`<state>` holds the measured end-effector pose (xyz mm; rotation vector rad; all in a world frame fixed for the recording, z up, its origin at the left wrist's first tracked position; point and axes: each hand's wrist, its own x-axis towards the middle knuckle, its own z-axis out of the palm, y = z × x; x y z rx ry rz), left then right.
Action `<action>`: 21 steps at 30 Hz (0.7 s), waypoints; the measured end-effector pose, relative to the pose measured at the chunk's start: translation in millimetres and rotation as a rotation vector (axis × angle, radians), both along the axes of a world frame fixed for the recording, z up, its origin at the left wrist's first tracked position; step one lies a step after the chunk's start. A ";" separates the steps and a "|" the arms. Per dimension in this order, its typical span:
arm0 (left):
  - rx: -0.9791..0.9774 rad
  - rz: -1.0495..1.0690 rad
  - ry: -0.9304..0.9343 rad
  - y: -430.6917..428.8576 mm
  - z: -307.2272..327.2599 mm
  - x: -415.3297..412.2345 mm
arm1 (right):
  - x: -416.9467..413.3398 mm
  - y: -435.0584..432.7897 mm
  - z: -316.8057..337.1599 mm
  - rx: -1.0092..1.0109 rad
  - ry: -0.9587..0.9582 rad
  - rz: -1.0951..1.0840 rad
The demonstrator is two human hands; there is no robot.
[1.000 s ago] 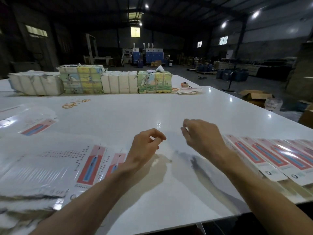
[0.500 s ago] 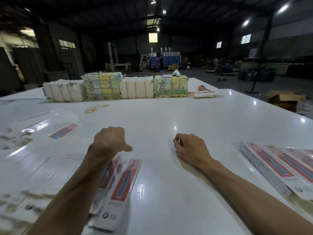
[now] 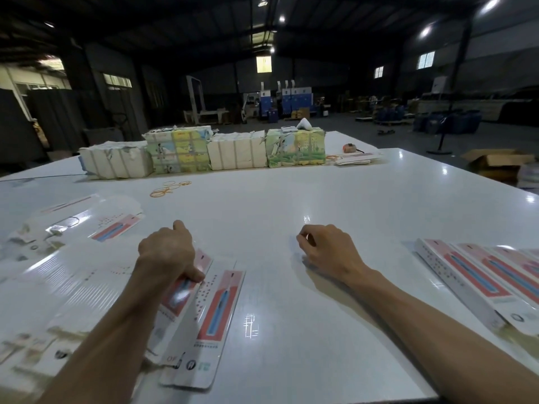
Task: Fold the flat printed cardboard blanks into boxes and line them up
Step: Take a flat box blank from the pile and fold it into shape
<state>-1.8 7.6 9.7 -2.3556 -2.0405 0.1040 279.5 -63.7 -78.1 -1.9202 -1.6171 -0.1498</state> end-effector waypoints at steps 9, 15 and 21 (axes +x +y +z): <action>0.082 -0.139 -0.182 16.7 -6.5 7.5 | -3.2 0.0 1.2 -0.020 0.060 0.021; -0.235 -0.422 -0.656 25.0 17.1 40.6 | -1.3 0.5 5.3 0.055 0.127 0.010; -0.724 -0.614 -1.137 12.5 -16.3 93.1 | 4.8 0.7 14.0 0.403 0.251 -0.008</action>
